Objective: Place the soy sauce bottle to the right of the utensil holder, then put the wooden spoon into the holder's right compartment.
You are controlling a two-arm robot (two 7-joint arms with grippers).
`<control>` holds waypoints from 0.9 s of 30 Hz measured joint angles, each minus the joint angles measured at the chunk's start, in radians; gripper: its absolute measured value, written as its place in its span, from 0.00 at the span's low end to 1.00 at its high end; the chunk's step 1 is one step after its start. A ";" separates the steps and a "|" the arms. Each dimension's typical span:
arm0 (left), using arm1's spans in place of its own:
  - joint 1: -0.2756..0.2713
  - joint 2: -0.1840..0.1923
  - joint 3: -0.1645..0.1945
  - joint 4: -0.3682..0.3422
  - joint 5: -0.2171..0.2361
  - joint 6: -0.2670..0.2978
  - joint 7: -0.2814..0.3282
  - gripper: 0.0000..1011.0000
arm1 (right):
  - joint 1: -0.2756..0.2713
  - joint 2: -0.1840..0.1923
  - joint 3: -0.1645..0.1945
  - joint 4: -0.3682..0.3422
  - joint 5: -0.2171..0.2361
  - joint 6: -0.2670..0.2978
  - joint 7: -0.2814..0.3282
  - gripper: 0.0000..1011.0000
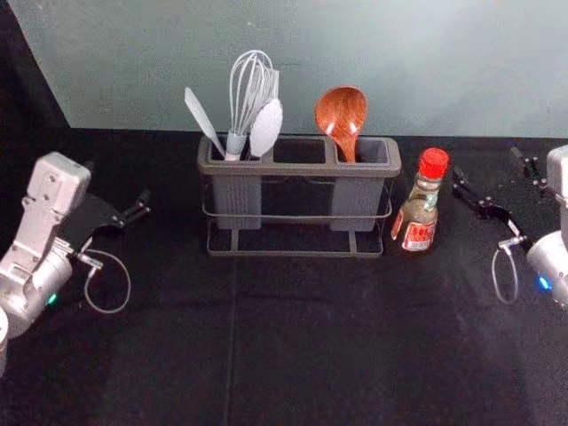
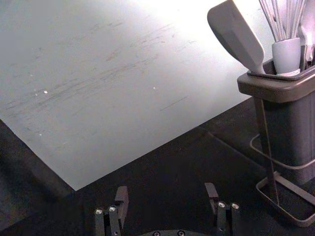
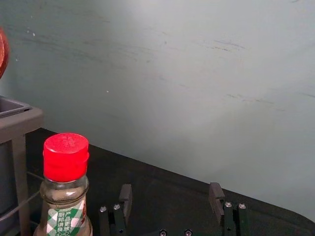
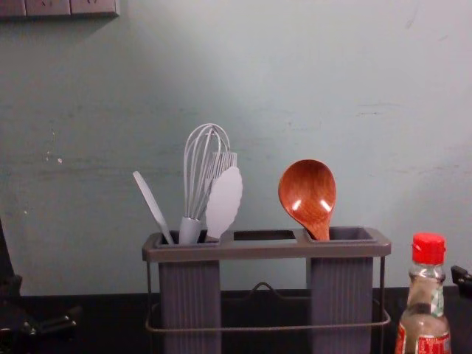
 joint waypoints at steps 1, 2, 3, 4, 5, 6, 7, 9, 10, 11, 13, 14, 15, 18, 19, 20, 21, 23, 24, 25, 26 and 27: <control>0.000 0.000 0.000 0.000 0.000 0.000 0.000 1.00 | 0.001 0.002 -0.002 0.000 0.000 0.002 0.000 0.99; 0.000 0.000 0.000 0.000 0.000 0.000 0.000 1.00 | 0.002 0.002 -0.003 0.000 -0.001 0.003 0.000 0.99; 0.000 0.000 0.000 0.000 0.000 0.000 0.000 1.00 | 0.002 0.002 -0.003 0.000 -0.001 0.003 0.000 0.99; 0.000 0.000 0.000 0.000 0.000 0.000 0.000 1.00 | 0.002 0.002 -0.003 0.000 -0.001 0.003 0.001 0.99; 0.000 0.000 0.000 0.000 0.000 0.000 0.000 1.00 | 0.002 0.002 -0.003 0.000 -0.001 0.003 0.001 0.99; 0.000 0.000 0.000 0.000 0.000 0.000 0.000 1.00 | 0.002 0.002 -0.003 0.000 -0.001 0.003 0.001 0.99; 0.000 0.000 0.000 0.000 0.000 0.000 0.000 1.00 | 0.002 0.002 -0.003 0.001 -0.001 0.003 0.001 0.99; 0.000 0.000 0.000 0.000 0.000 0.000 0.000 1.00 | 0.002 0.002 -0.003 0.001 -0.001 0.003 0.001 0.99; 0.000 0.000 0.000 0.000 0.000 0.000 0.000 1.00 | 0.002 0.002 -0.003 0.001 -0.001 0.003 0.001 0.99; 0.000 0.000 0.000 0.000 0.000 0.000 0.000 1.00 | 0.002 0.002 -0.003 0.001 -0.001 0.003 0.001 0.99; 0.000 0.000 0.000 0.000 0.000 0.000 0.000 1.00 | 0.001 0.002 -0.002 0.001 -0.001 0.003 0.001 0.99; 0.000 0.000 0.000 0.000 0.000 0.000 0.000 1.00 | 0.001 0.002 -0.002 0.001 -0.001 0.003 0.001 0.99; 0.000 0.000 0.000 0.000 0.000 0.000 0.000 1.00 | 0.001 0.002 -0.002 0.001 -0.001 0.003 0.001 0.99; 0.000 0.000 0.000 0.000 0.000 0.000 0.000 1.00 | 0.001 0.001 -0.002 0.002 -0.001 0.003 0.000 0.99; 0.000 0.000 0.000 0.000 0.000 0.000 0.000 1.00 | 0.001 0.001 -0.002 0.002 -0.001 0.003 0.000 0.99; 0.000 0.000 0.000 0.000 0.000 0.000 0.000 1.00 | 0.001 0.001 -0.002 0.002 -0.001 0.003 0.000 0.99; 0.000 0.000 0.000 0.000 0.000 0.000 0.000 1.00 | 0.001 0.001 -0.002 0.002 -0.001 0.003 0.000 0.99; 0.000 0.000 0.000 0.000 0.000 0.000 0.000 1.00 | 0.001 0.001 -0.002 0.002 -0.001 0.003 0.000 0.99; 0.000 0.000 0.000 0.000 0.000 0.000 0.000 1.00 | 0.001 0.001 -0.001 0.002 -0.002 0.003 0.000 0.99; 0.000 0.000 0.000 0.000 0.000 0.000 0.000 1.00 | 0.001 0.001 -0.001 0.002 -0.002 0.003 0.000 0.99; 0.000 0.000 0.000 0.000 0.000 0.000 0.000 1.00 | 0.001 0.001 -0.001 0.002 -0.002 0.003 0.000 0.99; 0.000 0.000 0.000 0.000 0.000 0.000 0.000 1.00 | 0.001 0.001 -0.001 0.002 -0.002 0.003 0.000 0.99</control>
